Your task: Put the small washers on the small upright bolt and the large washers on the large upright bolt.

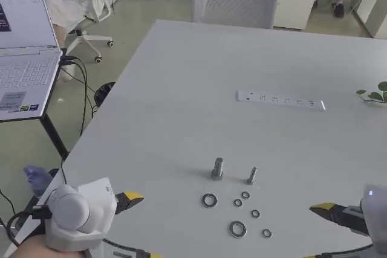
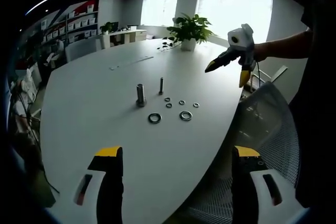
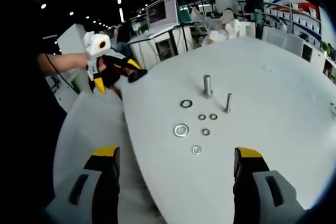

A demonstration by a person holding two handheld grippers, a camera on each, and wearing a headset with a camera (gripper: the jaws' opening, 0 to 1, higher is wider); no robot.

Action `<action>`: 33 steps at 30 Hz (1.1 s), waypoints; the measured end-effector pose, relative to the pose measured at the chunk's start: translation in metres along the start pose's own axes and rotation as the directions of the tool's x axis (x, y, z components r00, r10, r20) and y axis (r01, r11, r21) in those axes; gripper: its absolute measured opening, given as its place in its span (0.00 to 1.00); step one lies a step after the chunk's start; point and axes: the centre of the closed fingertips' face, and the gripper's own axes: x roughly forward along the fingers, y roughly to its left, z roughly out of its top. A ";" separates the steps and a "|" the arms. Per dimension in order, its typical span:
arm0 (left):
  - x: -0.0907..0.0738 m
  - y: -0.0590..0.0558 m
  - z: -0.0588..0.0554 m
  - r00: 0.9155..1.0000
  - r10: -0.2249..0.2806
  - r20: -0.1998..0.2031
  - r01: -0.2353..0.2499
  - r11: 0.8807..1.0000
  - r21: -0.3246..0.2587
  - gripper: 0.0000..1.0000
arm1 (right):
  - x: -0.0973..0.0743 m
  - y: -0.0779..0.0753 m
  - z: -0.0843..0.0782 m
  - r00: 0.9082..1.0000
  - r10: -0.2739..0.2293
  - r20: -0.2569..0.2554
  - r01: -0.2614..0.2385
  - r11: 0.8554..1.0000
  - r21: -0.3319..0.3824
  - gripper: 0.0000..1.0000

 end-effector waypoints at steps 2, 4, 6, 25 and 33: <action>0.000 0.002 -0.001 1.000 0.005 0.001 -0.005 1.000 -0.007 0.85 | 0.002 -0.004 0.007 1.000 -0.012 0.019 0.012 1.000 -0.001 0.92; -0.001 0.002 0.000 1.000 0.005 0.004 -0.005 1.000 -0.009 0.85 | 0.003 -0.003 0.012 1.000 -0.003 0.025 0.002 1.000 0.009 0.91; 0.000 0.001 0.000 1.000 0.003 0.008 -0.003 1.000 -0.005 0.85 | 0.008 -0.003 0.014 1.000 0.004 0.010 -0.004 1.000 -0.009 0.89; 0.003 -0.001 -0.007 1.000 -0.002 -0.025 0.002 1.000 0.016 0.85 | 0.045 0.000 0.046 0.998 0.039 -0.058 -0.044 0.995 -0.091 0.76; 0.004 0.004 -0.008 1.000 0.004 -0.022 -0.004 1.000 0.010 0.83 | 0.060 -0.003 0.050 0.994 0.037 -0.105 -0.048 0.994 -0.100 0.71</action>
